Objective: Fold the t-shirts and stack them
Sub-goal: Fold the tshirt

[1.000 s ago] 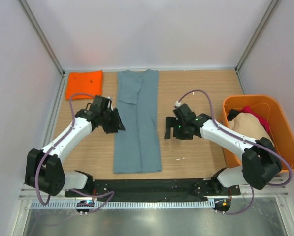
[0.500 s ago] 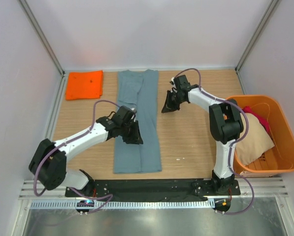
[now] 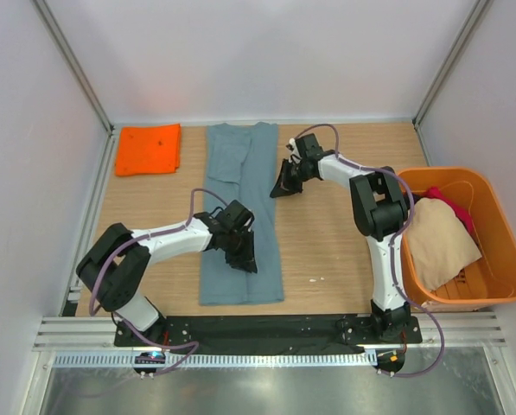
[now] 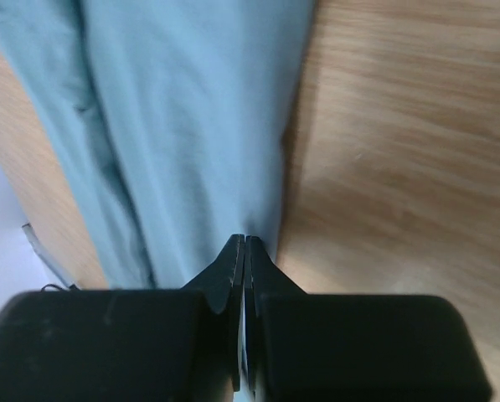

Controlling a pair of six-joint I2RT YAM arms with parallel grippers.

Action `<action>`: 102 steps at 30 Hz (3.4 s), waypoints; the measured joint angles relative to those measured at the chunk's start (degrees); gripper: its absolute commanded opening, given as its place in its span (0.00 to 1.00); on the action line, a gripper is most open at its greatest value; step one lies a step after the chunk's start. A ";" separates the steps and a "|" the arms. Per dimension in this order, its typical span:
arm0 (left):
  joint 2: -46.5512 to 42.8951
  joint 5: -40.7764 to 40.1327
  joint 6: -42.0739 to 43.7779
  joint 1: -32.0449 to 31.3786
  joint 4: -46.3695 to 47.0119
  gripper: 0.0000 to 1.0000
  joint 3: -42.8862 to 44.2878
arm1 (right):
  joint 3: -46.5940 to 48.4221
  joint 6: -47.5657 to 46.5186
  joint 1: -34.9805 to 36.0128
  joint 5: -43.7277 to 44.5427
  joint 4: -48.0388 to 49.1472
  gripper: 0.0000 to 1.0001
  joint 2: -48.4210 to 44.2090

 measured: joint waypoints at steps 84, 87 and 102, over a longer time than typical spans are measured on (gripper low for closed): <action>-42.05 -7.63 -19.26 14.21 -19.30 0.42 -29.35 | -75.49 32.61 20.87 -2.91 29.92 0.40 -50.66; -42.64 -6.47 -20.24 14.21 -17.68 0.39 -30.40 | -75.97 33.16 20.94 -3.04 31.12 0.38 -50.42; -42.49 -6.38 -21.55 14.21 -16.63 0.00 -31.15 | -77.33 34.67 21.68 -1.68 32.06 0.01 -50.34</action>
